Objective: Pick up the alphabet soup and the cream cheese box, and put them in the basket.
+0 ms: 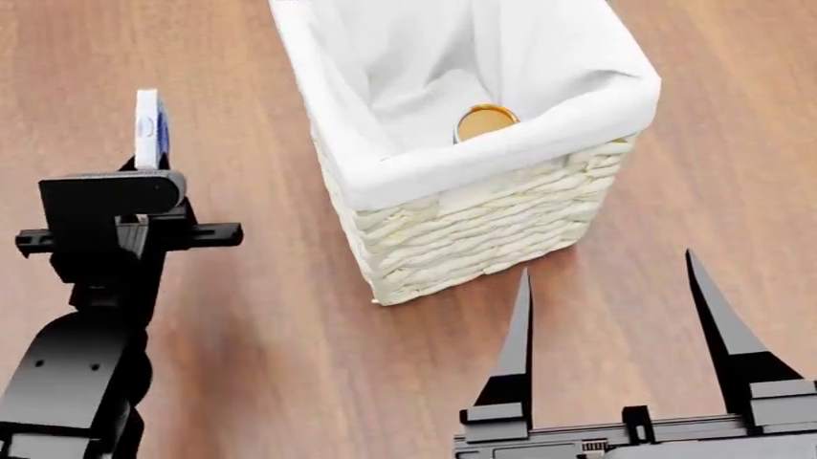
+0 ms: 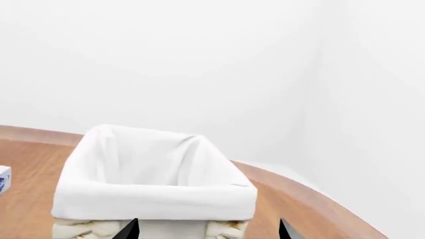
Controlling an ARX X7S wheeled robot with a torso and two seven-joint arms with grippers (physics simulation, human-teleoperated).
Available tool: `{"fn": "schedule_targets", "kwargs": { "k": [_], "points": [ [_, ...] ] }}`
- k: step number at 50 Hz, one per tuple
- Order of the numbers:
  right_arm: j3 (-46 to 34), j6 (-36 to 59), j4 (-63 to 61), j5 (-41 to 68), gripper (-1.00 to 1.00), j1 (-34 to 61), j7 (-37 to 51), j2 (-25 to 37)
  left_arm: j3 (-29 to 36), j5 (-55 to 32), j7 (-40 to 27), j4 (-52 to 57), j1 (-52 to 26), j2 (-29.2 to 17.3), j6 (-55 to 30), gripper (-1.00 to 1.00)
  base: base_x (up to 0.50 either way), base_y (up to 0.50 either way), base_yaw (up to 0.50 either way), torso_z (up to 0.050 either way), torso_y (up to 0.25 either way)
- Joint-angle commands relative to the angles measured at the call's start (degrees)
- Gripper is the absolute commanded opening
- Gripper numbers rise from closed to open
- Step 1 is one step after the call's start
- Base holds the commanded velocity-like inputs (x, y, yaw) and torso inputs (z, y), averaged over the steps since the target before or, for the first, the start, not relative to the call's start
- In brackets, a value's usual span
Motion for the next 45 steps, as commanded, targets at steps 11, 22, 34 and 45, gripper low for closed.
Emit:
{"fn": "schedule_targets", "kwargs": {
  "k": [11, 22, 34, 45],
  "points": [
    [-0.71, 1.26, -1.02, 0.3, 1.0, 0.79, -0.19, 0.11, -5.9, 2.0, 1.39, 0.12, -22.28, -2.82, -0.5, -1.0, 0.0, 0.0, 0.0, 0.0, 0.0],
    [-0.66, 1.09, -1.85, -0.83, 1.0, -0.79, 0.66, 0.71, -3.34, 2.9, 16.36, 5.45, -26.3, -0.19, -6.67, -1.0, 0.0, 0.0, 0.0, 0.0, 0.001],
    [-0.24, 2.25, -2.63, 0.05, 1.0, -0.41, 0.76, 1.05, -1.64, -7.63, 42.44, 13.68, -29.74, 0.9, -21.52, -1.0, 0.0, 0.0, 0.0, 0.0, 0.001],
    [-1.05, 3.78, -3.68, -0.42, 1.0, 0.05, 0.95, 1.02, 31.4, -25.5, 49.16, 3.76, -38.64, 2.34, -20.9, -1.0, 0.0, 0.0, 0.0, 0.0, 0.001]
  ]
}}
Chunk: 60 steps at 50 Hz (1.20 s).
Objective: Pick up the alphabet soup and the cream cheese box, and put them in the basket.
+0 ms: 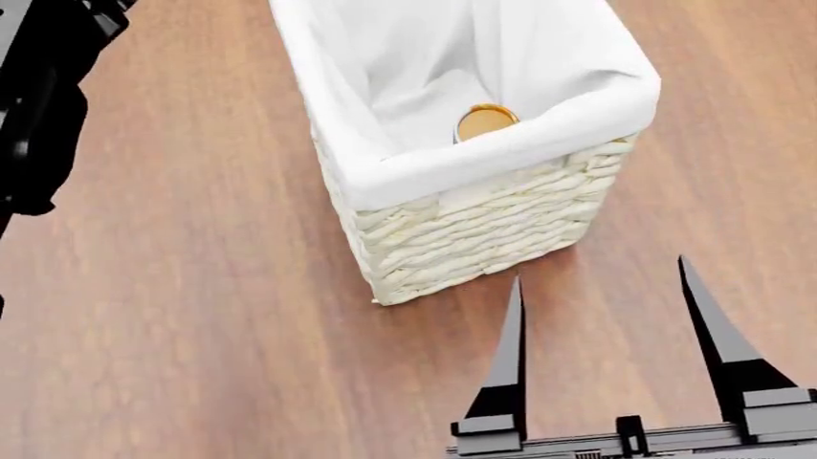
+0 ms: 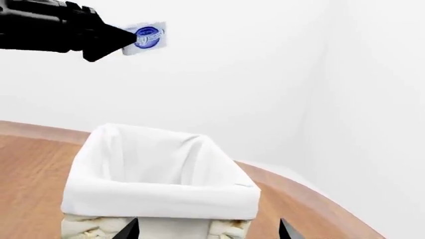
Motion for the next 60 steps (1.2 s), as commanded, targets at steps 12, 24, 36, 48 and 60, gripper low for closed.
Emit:
{"fn": "schedule_targets", "kwargs": {
  "k": [12, 24, 36, 48, 60],
  "points": [
    [0.15, 1.42, -1.39, 0.05, 1.0, -0.49, 0.75, 0.47, 56.98, -31.81, 4.72, -4.32, -4.81, 1.23, 0.67, -1.0, 0.0, 0.0, 0.0, 0.001, 0.0],
    [0.28, -0.31, -0.33, 0.04, 1.0, -1.26, 0.87, 0.26, 59.2, -34.05, 5.05, -5.56, -4.06, 1.23, 1.03, -1.0, 0.0, 0.0, 0.0, 0.0, 0.001],
    [0.12, 1.06, -1.0, 0.45, 1.0, -0.68, 0.91, 0.36, 59.57, -34.72, 5.37, -5.28, -3.97, 1.23, 1.36, -1.0, 0.0, 0.0, 0.0, 0.0, 0.001],
    [0.19, 1.28, -0.94, 0.87, 1.0, -0.39, 0.86, 0.43, 58.59, -37.16, 5.96, -5.39, -4.69, 1.23, -1.14, -1.0, 0.0, 0.0, 0.0, 0.0, 0.001],
    [0.3, 0.95, -0.99, 0.94, 1.0, -0.79, 0.98, 0.6, 59.59, -38.31, 5.72, -5.76, -4.7, 1.23, 0.31, 1.0, 0.0, 0.0, 0.0, 0.0, 0.0]
  ]
}}
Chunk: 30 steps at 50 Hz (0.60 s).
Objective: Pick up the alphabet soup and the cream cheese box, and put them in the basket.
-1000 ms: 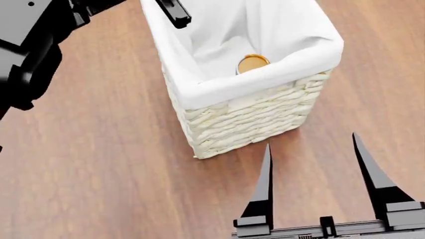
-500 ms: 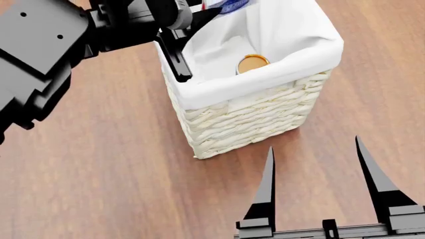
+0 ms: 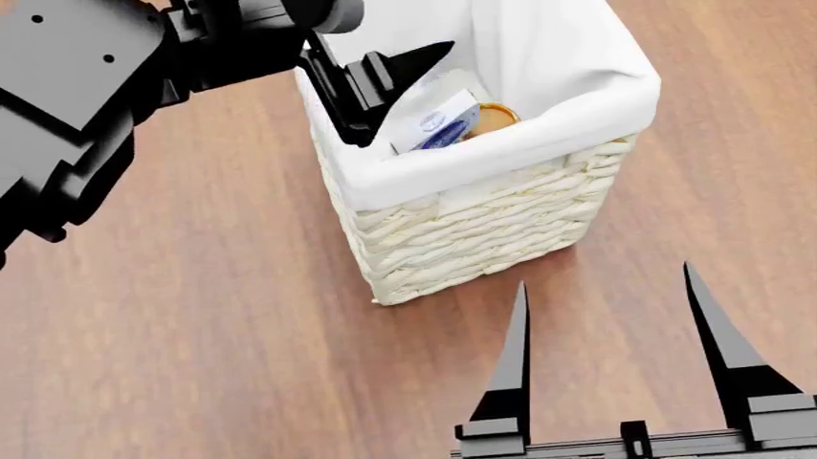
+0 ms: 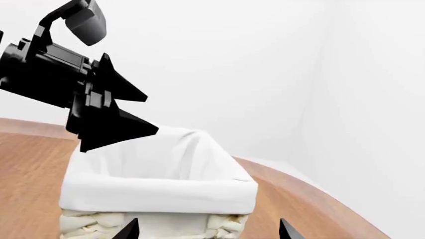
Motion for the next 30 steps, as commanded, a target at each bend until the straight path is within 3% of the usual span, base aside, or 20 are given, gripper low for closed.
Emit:
{"fn": "schedule_targets", "kwargs": {
  "k": [1, 9, 11, 13, 14, 15, 16, 18, 19, 21, 24, 30],
  "points": [
    [-0.21, -1.55, 0.89, -0.56, 1.0, -0.85, 0.08, -0.06, -0.36, -1.99, 0.31, -0.09, -0.32, 0.02, -0.27, 1.0, 0.0, 0.0, 0.0, 0.0, 0.0],
    [-0.4, -1.79, 1.17, -0.7, 1.0, -0.85, 0.09, -0.13, -0.31, -2.01, 0.27, -0.3, -0.19, 0.02, 0.03, 1.0, 0.0, 0.0, 0.0, 0.0, 0.0],
    [-0.16, -0.7, 0.34, -0.15, 1.0, -0.5, 0.17, 0.05, -3.0, -4.83, -1.67, -1.19, -1.34, 0.02, 1.75, 1.0, 0.0, 0.0, 0.0, 0.0, 0.0],
    [-0.1, -0.78, 0.43, 0.0, 1.0, -0.56, 0.17, 0.04, -4.59, -6.14, -7.46, -1.61, -1.52, 0.02, 7.11, 1.0, 0.0, 0.0, 0.0, 0.0, 0.0],
    [-0.48, -1.98, 1.42, -0.51, 1.0, -0.84, 0.06, -0.28, -5.16, -1.47, -14.65, -1.79, -0.48, -0.02, 14.71, 1.0, 0.0, 0.0, 0.0, 0.0, 0.0],
    [-0.58, -2.27, 1.75, -0.51, 1.0, -0.79, -0.02, -0.43, -8.32, -3.79, -14.34, -1.76, -0.53, 0.01, 14.2, 1.0, 0.0, 0.0, 0.0, 0.0, 0.0],
    [-0.65, -1.17, 1.18, -0.06, 1.0, -0.01, -0.11, -0.48, -6.42, 4.76, -22.94, -1.78, 1.23, -0.72, 22.79, 1.0, 0.0, 0.0, 0.0, 0.0, 0.0],
    [-0.94, -1.5, 1.82, -0.03, 1.0, 0.14, -0.29, -0.77, -8.73, 10.34, -29.88, -1.76, 3.84, -1.03, 29.89, 1.0, 0.0, 0.0, 0.0, 0.0, 0.0],
    [-1.19, -2.39, 2.59, -0.37, 1.0, -0.15, -0.38, -0.96, -9.71, 11.74, -31.73, -1.75, 4.59, -1.04, 31.21, 1.0, 0.0, 0.0, 0.0, 0.0, 0.0],
    [-1.06, -1.03, 1.77, 0.25, 1.0, 0.58, -0.43, -0.82, -13.24, 8.24, -28.14, -0.81, 6.19, -0.93, 32.06, 1.0, 0.0, 0.0, 0.0, 0.0, 0.0],
    [-1.78, -3.06, 3.78, -0.42, 1.0, 0.38, -0.8, -1.5, -9.58, 15.2, -49.9, 24.97, 12.61, -13.08, 30.79, 1.0, 0.0, 0.0, 0.0, 0.0, 0.0],
    [-2.18, -2.2, 3.87, 0.78, 1.0, 1.58, -1.44, -1.93, -9.24, 17.89, -65.09, 45.83, 19.25, -21.81, 29.79, 1.0, 0.0, 0.0, 0.0, 0.0, 0.0]
  ]
}}
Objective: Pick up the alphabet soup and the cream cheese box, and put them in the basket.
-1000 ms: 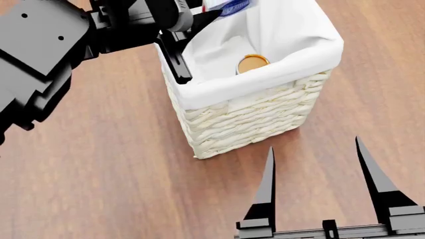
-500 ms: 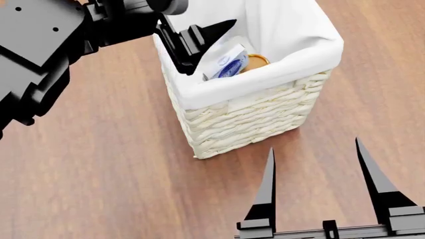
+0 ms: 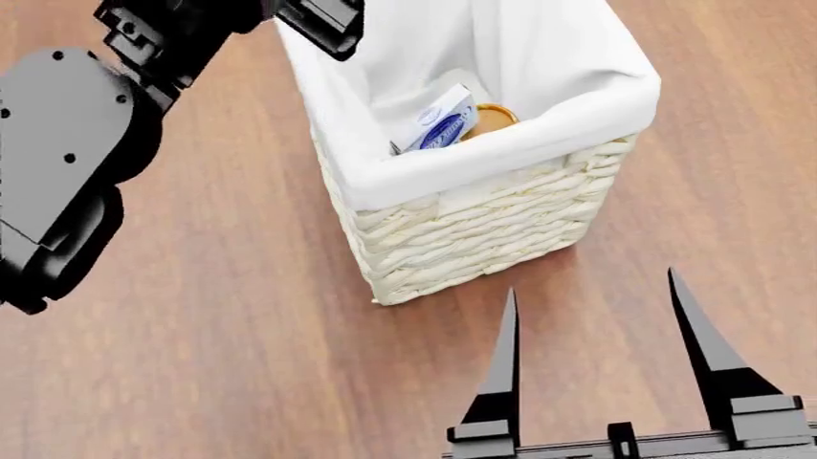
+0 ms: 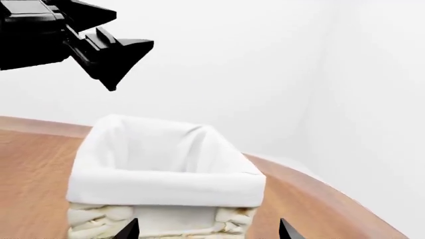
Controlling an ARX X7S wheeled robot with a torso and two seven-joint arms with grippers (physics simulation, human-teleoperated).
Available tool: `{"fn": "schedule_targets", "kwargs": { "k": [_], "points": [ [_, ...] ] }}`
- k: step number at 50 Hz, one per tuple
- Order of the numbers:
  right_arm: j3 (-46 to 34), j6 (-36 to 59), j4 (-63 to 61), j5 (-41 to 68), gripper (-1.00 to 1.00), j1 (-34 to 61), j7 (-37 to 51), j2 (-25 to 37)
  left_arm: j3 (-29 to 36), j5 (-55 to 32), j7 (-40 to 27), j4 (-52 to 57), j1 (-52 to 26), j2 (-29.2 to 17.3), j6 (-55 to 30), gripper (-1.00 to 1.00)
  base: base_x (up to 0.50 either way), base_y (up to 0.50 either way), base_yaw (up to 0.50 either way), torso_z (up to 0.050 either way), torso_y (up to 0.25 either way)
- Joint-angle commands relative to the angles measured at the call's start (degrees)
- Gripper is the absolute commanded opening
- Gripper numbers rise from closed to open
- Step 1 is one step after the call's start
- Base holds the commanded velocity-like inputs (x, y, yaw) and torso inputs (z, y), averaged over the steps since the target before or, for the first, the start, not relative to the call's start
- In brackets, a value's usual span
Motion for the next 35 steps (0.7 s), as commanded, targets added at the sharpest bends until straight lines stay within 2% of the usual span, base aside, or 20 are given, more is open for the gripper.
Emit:
{"fn": "schedule_targets", "kwargs": {
  "k": [1, 3, 13, 19, 24, 29, 35],
  "points": [
    [-1.07, -0.1, 1.35, 0.85, 1.0, 1.51, -0.92, -1.04, -0.62, 7.89, -28.05, 31.29, 11.12, -13.79, 6.19, 1.0, 0.0, 0.0, 0.0, 0.0, 0.0],
    [-1.32, -1.97, 2.53, 0.61, 1.0, 0.94, -1.06, -1.56, -0.26, 11.48, -32.05, 34.24, 12.24, -14.83, 6.07, 1.0, 0.0, 0.0, 0.0, 0.0, 0.0],
    [-0.8, -2.72, 3.12, 2.3, 1.0, 1.15, -0.93, -2.45, 1.55, 17.29, -39.39, 48.48, 17.68, -21.87, 5.21, 1.0, 0.0, 0.0, 0.0, 0.0, 0.0],
    [-0.79, -5.25, 4.89, 2.51, 1.0, 0.29, -1.09, -3.24, 3.14, 21.43, -43.71, 59.67, 22.01, -27.7, 4.71, 1.0, 0.0, 0.0, 0.0, 0.0, 0.0],
    [-0.88, -4.04, 3.99, 3.0, 1.0, 0.66, -0.84, -3.25, 3.07, 24.01, -46.06, 64.4, 23.02, -29.89, 3.73, 1.0, 0.0, 0.0, 0.0, 0.0, 0.0],
    [-1.21, -4.25, 4.14, 3.2, 1.0, 0.37, -0.99, -3.39, 2.95, 26.18, -47.38, 64.16, 24.35, -29.64, 3.84, 1.0, 0.0, 0.0, 0.0, 0.0, 0.0],
    [-0.91, -4.03, 3.79, 3.63, 1.0, 0.27, -0.84, -3.16, 2.77, 25.24, -47.24, 66.86, 24.12, -30.82, 3.85, 1.0, 0.0, 0.0, 0.0, 0.0, 0.0]
  ]
}}
